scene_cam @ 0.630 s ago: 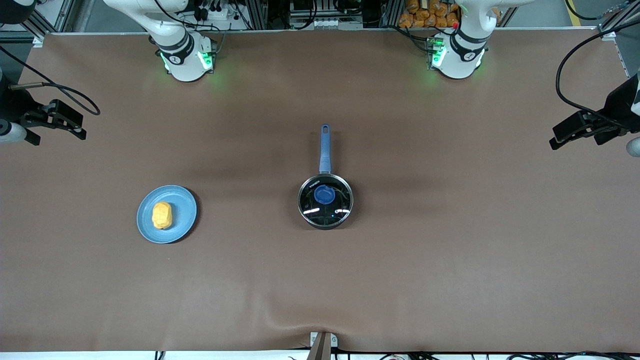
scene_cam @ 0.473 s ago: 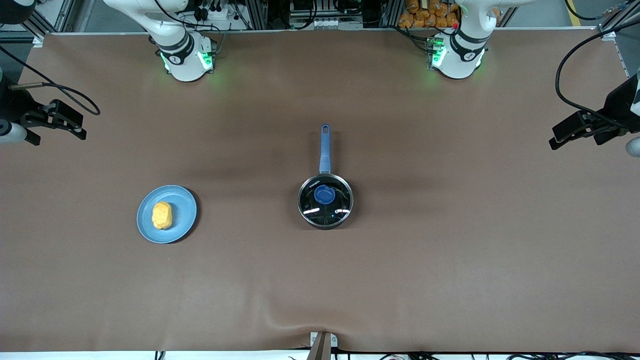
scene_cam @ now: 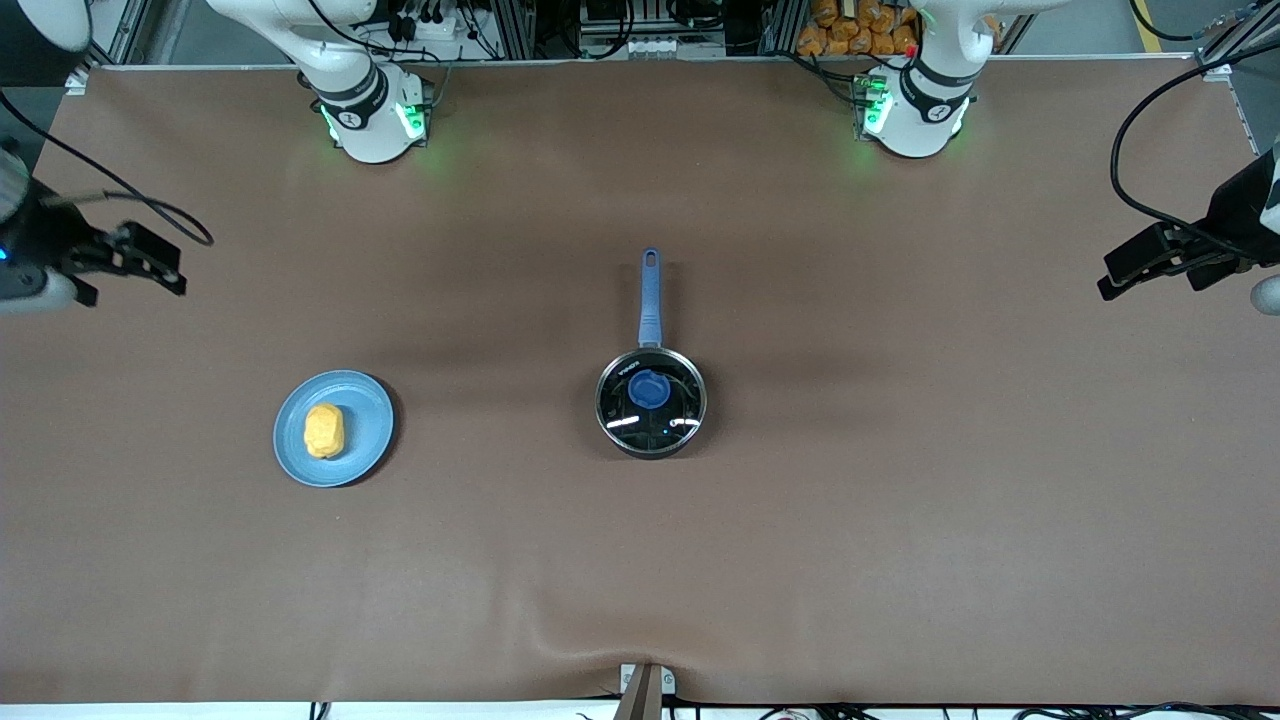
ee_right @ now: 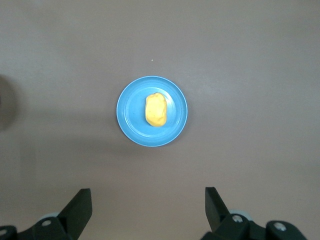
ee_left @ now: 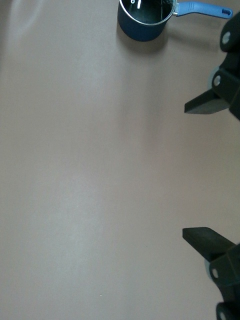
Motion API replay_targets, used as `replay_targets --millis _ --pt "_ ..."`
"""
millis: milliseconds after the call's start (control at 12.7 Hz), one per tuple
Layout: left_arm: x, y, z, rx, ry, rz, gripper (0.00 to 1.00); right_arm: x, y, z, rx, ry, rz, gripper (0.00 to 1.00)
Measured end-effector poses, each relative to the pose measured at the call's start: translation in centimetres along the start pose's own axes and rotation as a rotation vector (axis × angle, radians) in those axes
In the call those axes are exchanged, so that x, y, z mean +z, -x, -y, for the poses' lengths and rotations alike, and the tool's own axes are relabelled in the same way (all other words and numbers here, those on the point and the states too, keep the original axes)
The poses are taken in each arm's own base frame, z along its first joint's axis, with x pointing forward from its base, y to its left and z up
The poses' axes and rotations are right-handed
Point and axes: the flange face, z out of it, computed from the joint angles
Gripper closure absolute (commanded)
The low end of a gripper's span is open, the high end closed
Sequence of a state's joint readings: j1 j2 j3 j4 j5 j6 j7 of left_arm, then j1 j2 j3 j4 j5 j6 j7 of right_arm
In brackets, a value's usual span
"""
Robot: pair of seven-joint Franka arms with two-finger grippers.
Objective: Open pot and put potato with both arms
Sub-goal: 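Reach the right gripper toward the yellow potato on the blue plate, then grasp the potato with the right gripper while the left gripper moves in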
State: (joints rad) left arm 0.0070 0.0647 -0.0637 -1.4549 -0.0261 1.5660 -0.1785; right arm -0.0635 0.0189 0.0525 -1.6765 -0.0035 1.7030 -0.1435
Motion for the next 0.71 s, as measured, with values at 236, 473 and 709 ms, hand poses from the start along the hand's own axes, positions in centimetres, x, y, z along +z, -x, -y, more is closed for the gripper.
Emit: replay_targets --millis 236,473,709 --pt "0.0 0.0 -0.1 0.002 0.0 -0.001 0.0 8.0 -3.4 -0.9 0.005 -0.016 0.062 0.0" --pt "0.0 0.0 -0.2 0.003 0.0 -0.001 0.0 16.4 -5.9 -1.7 0.011 -0.03 0.104 0.0" --pt "0.0 0.0 -0.2 0.003 0.0 -0.001 0.0 24.2 -6.5 -1.7 0.011 -0.037 0.117 0.0"
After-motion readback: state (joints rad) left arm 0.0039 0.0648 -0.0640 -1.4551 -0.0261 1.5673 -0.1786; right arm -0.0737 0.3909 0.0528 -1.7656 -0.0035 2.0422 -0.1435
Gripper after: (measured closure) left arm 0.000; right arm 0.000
